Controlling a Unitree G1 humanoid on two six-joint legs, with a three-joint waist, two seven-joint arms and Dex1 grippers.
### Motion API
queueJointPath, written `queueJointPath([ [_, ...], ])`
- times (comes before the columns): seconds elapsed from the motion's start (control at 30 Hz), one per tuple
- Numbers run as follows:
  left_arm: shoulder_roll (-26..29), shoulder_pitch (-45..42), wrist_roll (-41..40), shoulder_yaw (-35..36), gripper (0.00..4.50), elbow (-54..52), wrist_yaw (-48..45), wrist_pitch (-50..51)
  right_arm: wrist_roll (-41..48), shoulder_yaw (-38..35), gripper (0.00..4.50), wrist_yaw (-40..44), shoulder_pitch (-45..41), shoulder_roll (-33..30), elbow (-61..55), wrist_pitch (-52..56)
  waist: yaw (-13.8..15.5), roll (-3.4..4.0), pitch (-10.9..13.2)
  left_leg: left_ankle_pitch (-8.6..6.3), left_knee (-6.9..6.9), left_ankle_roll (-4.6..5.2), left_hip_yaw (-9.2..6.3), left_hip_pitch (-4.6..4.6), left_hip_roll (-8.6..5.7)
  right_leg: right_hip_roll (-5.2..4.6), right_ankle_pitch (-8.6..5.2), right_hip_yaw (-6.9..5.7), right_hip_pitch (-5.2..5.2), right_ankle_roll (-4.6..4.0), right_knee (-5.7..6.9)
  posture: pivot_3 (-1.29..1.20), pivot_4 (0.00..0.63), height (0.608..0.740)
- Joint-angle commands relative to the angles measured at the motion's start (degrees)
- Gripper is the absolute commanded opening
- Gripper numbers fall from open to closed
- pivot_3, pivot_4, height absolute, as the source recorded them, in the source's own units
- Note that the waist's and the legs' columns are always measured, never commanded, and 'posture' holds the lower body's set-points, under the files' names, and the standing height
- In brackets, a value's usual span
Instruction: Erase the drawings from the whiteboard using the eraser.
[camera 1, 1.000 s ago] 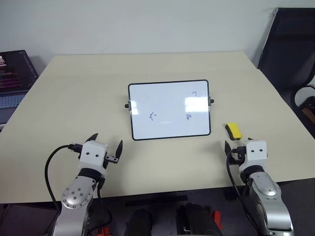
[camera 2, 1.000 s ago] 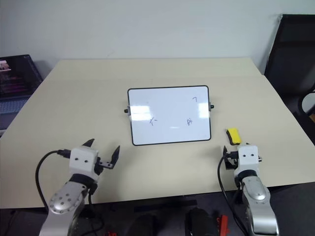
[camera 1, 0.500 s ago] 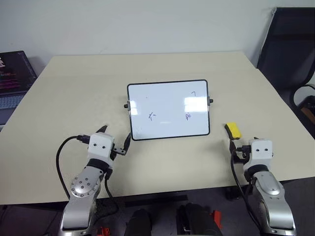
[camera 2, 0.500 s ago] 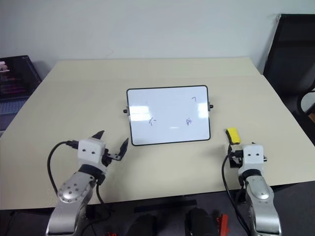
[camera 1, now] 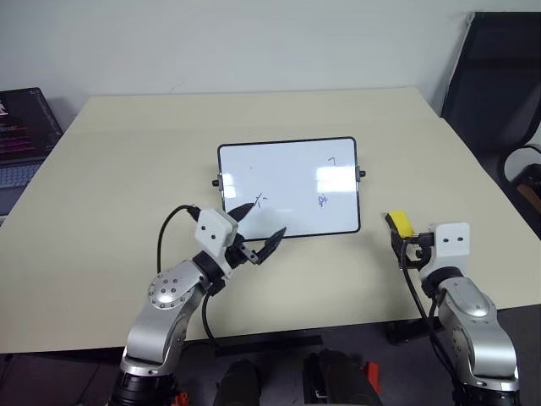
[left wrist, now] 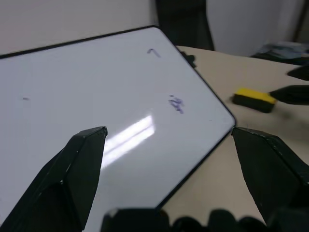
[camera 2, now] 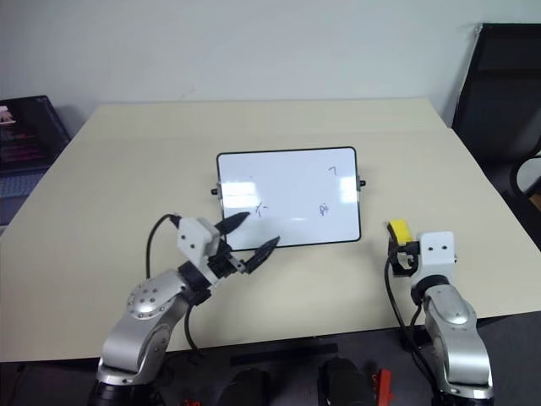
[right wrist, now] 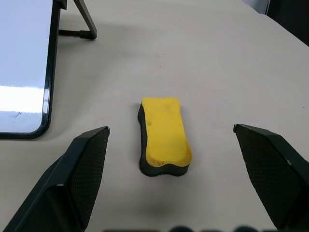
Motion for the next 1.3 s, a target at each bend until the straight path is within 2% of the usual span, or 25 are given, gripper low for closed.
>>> queueJointPath([
  [0.03, 0.7, -2.0, -4.2, -1.9, 4.50, -0.1, -5.3, 1.1, 0.1, -1.6, 4.47, -0.9, -2.2, -1.2, -2.2, 2.5, 0.0, 0.00, 0.0, 0.00, 0.01, 0.00, 0.00, 0.00, -0.01, 0.00, 0.00, 0.00, 0.00, 0.00, 0.00, 0.00, 0.150, 0.740],
  [0.3, 2.3, -5.2, -6.9, -6.0, 4.50, 4.0, -13.1, 4.6, 0.4, -1.7, 4.47, -0.8, -4.6, -1.6, 0.1, 3.6, -0.1, 0.01, 0.0, 0.00, 0.00, 0.00, -0.01, 0.00, -0.01, 0.03, -0.01, 0.00, 0.00, -0.01, 0.00, 0.00, 0.150, 0.740],
  [0.47, 1.8, -7.9, -3.4, -7.5, 4.50, 9.0, -14.8, -0.5, 0.9, -2.4, 4.47, -0.4, -7.7, -2.2, 5.4, 1.9, 0.0, 0.00, 0.0, 0.01, 0.05, 0.02, 0.00, 0.00, -0.03, 0.03, 0.00, 0.03, -0.01, -0.01, 0.00, 0.00, 0.150, 0.740],
  [0.77, 2.2, -7.8, -3.0, -7.6, 4.50, 9.8, -16.0, -1.3, 2.0, -2.4, 4.47, -0.5, -11.5, -1.6, 12.4, -0.4, -0.1, 0.02, 0.0, 0.01, -0.01, 0.02, 0.01, -0.01, -0.02, 0.04, 0.16, 0.06, -0.04, 0.26, 0.00, 0.00, 0.150, 0.740],
  [1.3, 2.7, -7.5, -1.8, -7.0, 4.50, 7.9, -14.0, -0.6, 5.1, -2.9, 4.47, -1.0, -13.3, 0.7, 14.6, 3.6, -0.1, 0.02, 0.0, 0.01, 0.00, 0.02, -0.01, 0.00, -0.01, 0.04, 0.16, 0.04, -0.03, 0.26, 0.02, 0.00, 0.150, 0.740],
])
